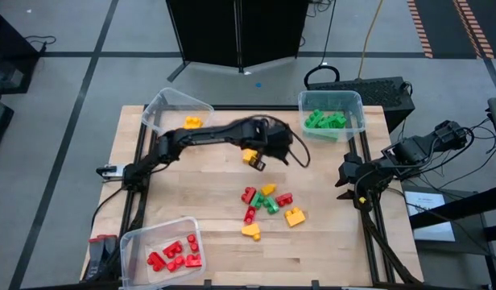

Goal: Sort blocks
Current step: Put the yellow game piece into the top left transparent bin

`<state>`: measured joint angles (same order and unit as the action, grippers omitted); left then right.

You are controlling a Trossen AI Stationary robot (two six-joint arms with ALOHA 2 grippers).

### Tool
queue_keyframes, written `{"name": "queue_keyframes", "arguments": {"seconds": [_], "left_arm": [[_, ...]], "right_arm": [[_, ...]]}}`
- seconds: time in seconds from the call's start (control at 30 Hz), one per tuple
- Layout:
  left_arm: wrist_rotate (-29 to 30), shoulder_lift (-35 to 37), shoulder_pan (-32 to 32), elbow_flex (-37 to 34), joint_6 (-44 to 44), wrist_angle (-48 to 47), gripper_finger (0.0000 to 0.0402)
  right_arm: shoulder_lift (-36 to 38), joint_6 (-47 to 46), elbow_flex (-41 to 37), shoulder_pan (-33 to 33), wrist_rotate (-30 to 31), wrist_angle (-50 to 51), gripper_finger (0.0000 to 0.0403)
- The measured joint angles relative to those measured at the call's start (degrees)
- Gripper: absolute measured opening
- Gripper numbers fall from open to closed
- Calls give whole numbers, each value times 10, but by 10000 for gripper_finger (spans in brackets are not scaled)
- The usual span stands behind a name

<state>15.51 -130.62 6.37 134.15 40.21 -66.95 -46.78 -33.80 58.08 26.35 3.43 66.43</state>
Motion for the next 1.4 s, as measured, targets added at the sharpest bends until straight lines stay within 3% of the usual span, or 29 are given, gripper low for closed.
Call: {"name": "queue_keyframes", "arguments": {"seconds": [0.2, 0.43, 0.83, 1.13, 1.4], "left_arm": [[32, 57, 35, 1, -160, -113, 8], [117, 128, 71, 1, -292, -223, 8], [184, 265, 154, -6, -475, -229, 8], [177, 343, 221, -139, -629, -230, 8], [149, 388, 229, -296, -709, -231, 8]], "right_arm": [[0, 5, 0, 0, 0, -3, 201], [0, 20, 0, 0, 0, -3, 201], [0, 21, 0, 0, 0, -3, 201], [0, 15, 0, 0, 0, -7, 201], [0, 18, 0, 0, 25, -6, 201]]}}
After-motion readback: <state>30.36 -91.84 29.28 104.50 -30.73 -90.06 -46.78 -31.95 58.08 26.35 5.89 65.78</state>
